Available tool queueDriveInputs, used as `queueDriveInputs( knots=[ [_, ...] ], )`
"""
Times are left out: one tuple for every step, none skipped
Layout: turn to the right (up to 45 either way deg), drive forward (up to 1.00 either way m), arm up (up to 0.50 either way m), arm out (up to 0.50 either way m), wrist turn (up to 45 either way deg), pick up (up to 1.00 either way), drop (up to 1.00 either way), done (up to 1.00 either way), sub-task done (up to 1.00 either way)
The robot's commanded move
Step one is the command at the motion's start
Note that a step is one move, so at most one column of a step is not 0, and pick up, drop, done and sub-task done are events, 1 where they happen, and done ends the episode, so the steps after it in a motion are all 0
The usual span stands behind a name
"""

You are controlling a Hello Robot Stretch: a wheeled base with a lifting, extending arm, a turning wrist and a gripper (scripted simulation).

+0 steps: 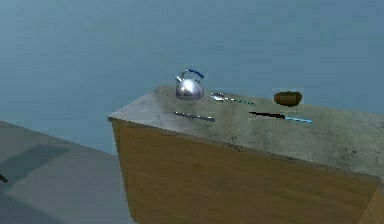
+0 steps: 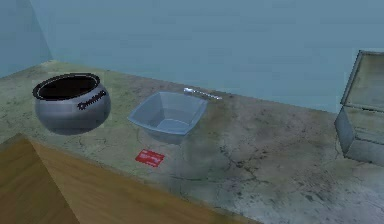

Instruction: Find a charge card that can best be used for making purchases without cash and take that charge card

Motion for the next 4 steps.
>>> queueDriveInputs(
  knots=[
    [0.0,0.0,0.38,0.0,0.0,0.0,0.0,0.0,0.0],
    [0.0,0.0,0.0,0.16,0.0,0.0,0.0,0.0,0.0],
    [0.0,0.0,0.0,0.0,45.0,0.0,0.0,0.0,0.0],
    [0.0,0.0,0.0,0.0,45.0,0.0,0.0,0.0,0.0]
  ],
)
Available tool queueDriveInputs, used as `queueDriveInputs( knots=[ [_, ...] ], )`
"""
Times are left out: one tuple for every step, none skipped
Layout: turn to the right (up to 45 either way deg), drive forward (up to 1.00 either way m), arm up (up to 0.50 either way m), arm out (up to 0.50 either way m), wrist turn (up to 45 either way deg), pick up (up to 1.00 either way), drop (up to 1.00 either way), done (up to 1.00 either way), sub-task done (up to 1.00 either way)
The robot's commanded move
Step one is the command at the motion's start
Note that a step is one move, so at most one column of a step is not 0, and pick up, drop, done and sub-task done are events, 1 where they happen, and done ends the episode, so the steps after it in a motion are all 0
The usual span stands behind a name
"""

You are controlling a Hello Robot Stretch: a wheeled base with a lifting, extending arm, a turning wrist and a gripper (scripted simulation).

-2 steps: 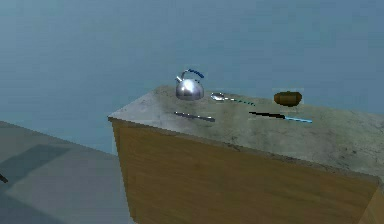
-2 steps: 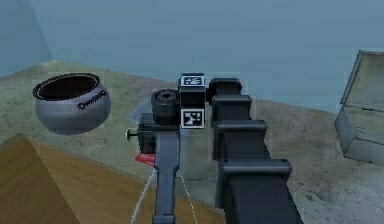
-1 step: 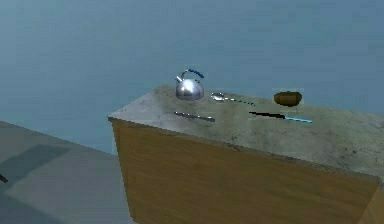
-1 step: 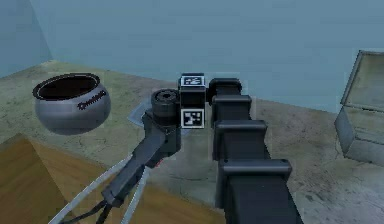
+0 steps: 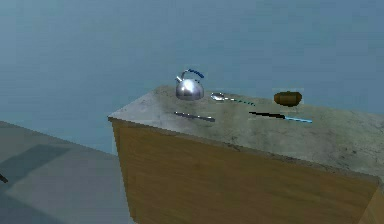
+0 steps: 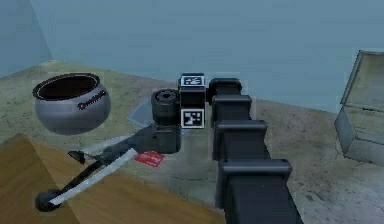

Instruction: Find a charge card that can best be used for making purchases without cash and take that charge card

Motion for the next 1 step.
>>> queueDriveInputs(
  knots=[
    [0.0,0.0,0.0,0.0,45.0,0.0,0.0,0.0,0.0]
  ],
)
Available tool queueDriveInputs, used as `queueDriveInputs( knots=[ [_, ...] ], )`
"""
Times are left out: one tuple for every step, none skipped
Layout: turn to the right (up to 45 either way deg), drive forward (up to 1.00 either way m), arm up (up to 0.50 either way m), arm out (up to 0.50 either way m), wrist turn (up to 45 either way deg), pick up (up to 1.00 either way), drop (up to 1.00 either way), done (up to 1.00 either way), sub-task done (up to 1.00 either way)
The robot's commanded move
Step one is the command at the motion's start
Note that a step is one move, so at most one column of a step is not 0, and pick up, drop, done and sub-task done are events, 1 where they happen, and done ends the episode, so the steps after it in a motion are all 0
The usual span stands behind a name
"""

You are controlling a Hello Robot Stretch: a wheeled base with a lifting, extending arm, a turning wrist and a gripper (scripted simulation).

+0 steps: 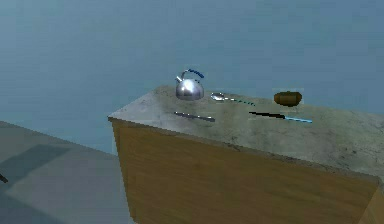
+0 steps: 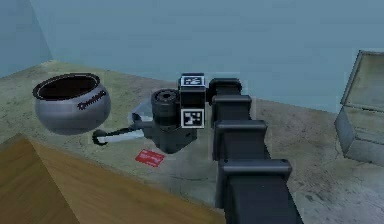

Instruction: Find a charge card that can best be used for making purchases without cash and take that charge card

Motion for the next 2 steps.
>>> queueDriveInputs(
  knots=[
    [0.0,0.0,0.0,0.0,21.0,0.0,0.0,0.0,0.0],
    [0.0,0.0,-0.16,0.0,0.0,0.0,0.0,0.0,0.0]
  ],
)
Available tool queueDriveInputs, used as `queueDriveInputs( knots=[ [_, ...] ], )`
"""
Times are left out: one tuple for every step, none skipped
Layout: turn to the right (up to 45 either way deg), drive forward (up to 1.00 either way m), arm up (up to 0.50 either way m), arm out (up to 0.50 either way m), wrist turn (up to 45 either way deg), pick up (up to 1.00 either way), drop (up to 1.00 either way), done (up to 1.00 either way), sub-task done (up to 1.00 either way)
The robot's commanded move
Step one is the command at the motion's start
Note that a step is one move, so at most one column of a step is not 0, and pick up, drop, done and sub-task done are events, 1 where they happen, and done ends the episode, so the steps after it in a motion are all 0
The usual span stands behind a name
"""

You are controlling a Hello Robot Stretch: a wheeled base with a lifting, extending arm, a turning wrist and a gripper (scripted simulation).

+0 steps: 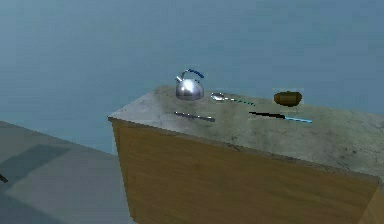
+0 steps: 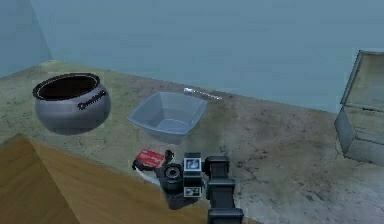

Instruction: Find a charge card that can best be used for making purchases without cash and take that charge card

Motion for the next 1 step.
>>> queueDriveInputs(
  knots=[
    [0.0,0.0,0.0,0.0,0.0,1.0,0.0,0.0,0.0]
  ],
)
